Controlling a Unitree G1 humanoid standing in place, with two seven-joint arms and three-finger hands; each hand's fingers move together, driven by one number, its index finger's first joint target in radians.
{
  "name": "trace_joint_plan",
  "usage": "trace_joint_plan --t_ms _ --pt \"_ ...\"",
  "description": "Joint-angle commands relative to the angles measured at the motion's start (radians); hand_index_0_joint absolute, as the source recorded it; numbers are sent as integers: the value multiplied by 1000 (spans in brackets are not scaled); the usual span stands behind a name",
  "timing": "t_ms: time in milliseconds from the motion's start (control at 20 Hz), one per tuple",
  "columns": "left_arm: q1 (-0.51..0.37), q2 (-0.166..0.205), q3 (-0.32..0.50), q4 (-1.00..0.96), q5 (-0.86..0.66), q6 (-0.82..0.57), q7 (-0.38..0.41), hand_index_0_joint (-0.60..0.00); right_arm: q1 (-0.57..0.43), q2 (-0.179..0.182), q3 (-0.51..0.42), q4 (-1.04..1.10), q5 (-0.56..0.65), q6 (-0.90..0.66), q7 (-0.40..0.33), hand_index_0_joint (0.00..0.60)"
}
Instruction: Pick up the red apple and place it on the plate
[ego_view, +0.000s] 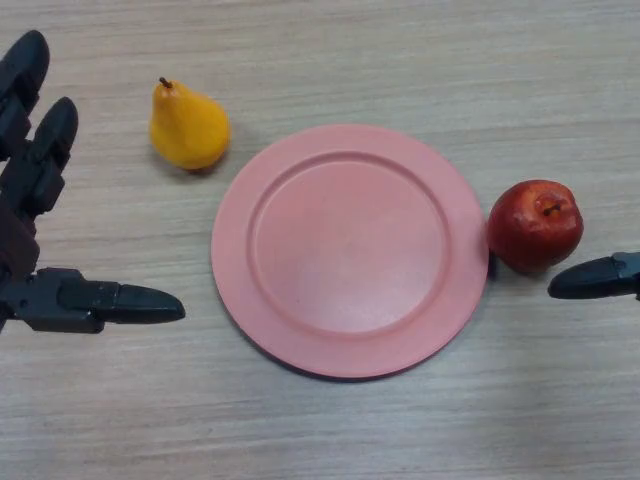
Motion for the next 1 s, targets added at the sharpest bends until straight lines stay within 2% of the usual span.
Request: trace_joint_plan --t_ms 50,250,350,450,550,750,900,950,1000 --pt "-10 30 52 -63 10 -137 -5 0 -37 -24 -40 -59 27 -83 -50 0" --pt "19 15 65 -58 -5 -171 -15 0 -60 -14 2 -67 3 -33 -73 0" --pt "20 16 71 -61 -32 -161 -19 0 -53 0 5 -63 -10 -48 -82 0" --pt "21 24 81 -67 -49 -143 -26 0 -57 -7 -4 -63 -11 -40 -82 0" --pt "14 31 85 -25 -18 -189 -40 0 -55 -6 -4 -48 -21 -60 -86 0" --pt "-37 76 98 133 103 -360 -65 0 -53 2 25 -58 -71 -55 -91 0" --pt "-105 127 87 250 116 -390 -48 0 -82 0 42 -80 -90 -2 -84 0" --pt "-117 133 79 276 118 -397 -47 0 -89 1 48 -78 -93 3 -85 0" --pt "-158 137 58 350 131 -450 -9 0 -105 5 63 -72 -104 2 -89 0"
